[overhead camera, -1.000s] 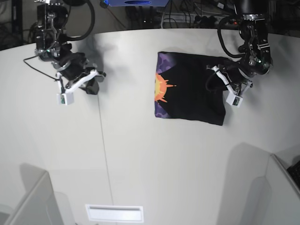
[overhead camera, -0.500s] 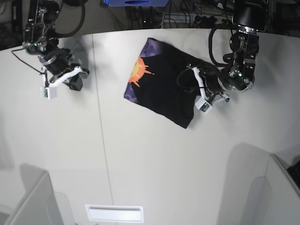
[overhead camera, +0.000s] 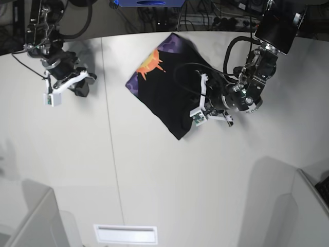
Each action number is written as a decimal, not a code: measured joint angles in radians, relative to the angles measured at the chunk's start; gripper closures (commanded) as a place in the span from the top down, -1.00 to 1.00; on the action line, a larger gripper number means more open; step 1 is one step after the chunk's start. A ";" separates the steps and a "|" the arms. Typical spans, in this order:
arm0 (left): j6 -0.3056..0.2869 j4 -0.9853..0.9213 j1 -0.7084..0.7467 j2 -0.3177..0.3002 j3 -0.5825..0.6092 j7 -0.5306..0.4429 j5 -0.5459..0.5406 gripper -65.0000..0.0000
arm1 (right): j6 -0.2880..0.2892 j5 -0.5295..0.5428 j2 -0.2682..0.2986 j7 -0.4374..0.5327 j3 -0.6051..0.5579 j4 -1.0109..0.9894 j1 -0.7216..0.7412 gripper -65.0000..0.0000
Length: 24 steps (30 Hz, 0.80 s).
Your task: Fold the T-shirt properly
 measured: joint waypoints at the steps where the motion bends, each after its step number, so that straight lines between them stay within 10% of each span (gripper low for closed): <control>1: -0.001 0.002 -0.006 0.000 0.019 -0.003 0.022 -1.00 | 0.000 0.000 0.000 0.001 0.000 0.000 0.000 -1.00; 19: -0.129 0.005 -0.109 0.051 0.211 -0.022 0.343 -1.00 | 0.002 0.003 -0.003 0.000 0.000 -0.060 -0.002 -1.00; 24: -0.130 -0.022 -0.107 0.067 0.220 -0.159 0.474 -1.00 | 0.000 0.000 -0.014 0.002 0.002 -0.088 -0.002 -1.00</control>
